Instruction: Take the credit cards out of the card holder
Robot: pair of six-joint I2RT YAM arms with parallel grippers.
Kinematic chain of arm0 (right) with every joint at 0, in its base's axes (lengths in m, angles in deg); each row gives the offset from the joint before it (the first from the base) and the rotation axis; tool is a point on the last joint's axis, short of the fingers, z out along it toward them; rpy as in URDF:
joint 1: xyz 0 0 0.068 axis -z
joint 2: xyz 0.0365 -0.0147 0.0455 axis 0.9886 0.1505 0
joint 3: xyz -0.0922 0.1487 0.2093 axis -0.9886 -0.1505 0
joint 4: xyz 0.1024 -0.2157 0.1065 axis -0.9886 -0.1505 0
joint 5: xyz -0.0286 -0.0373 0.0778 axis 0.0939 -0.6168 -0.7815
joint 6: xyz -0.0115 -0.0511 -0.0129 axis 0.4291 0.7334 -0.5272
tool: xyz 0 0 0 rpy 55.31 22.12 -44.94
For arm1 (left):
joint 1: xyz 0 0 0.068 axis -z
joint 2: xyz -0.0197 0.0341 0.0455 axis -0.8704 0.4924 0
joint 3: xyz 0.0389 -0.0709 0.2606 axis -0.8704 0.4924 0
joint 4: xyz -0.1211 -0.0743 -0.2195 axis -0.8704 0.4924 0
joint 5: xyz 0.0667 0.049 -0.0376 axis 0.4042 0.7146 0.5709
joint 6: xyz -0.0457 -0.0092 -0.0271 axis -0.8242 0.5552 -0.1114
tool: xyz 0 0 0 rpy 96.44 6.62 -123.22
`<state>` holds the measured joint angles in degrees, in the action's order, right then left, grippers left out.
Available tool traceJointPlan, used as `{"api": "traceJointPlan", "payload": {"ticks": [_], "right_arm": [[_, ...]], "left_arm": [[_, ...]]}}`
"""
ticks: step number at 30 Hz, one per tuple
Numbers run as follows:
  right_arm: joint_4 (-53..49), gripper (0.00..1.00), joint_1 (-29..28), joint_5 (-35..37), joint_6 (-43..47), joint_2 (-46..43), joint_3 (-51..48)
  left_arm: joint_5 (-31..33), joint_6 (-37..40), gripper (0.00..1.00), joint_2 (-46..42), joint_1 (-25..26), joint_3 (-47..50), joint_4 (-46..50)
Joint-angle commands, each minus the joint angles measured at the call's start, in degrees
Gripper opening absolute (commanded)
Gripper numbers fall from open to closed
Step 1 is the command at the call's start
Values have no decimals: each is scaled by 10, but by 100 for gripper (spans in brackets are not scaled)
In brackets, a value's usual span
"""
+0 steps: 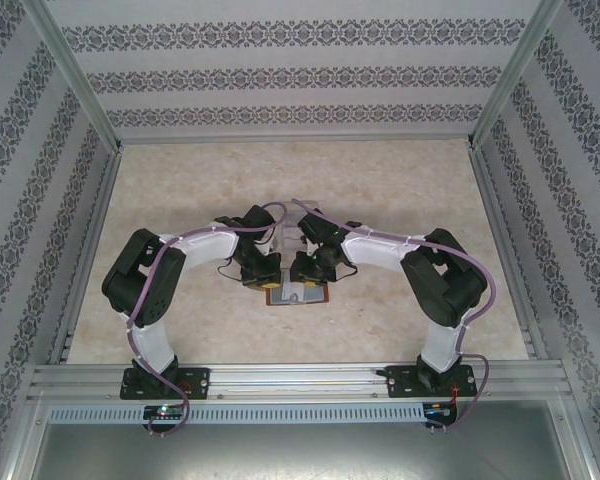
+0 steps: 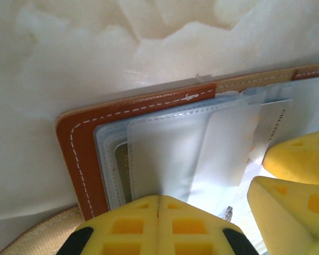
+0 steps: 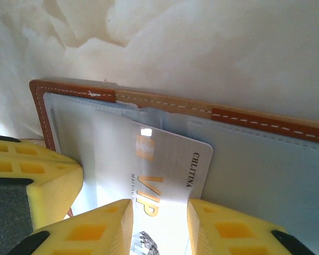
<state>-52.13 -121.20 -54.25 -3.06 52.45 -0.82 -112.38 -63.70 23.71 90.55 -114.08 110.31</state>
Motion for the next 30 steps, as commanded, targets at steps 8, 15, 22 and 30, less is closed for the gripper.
{"api": "traceJointPlan", "payload": {"ticks": [8,15,22,30], "right_arm": [[4,35,6,2,-15,-41,-20],[-4,35,7,4,-16,-33,-25],[-19,36,7,19,-9,-23,-21],[-20,36,7,16,-7,-21,-21]], "left_arm": [[79,9,0,53,16,30,64],[80,9,0,53,17,29,64],[79,9,0,55,18,27,64],[79,9,0,58,20,26,66]]}}
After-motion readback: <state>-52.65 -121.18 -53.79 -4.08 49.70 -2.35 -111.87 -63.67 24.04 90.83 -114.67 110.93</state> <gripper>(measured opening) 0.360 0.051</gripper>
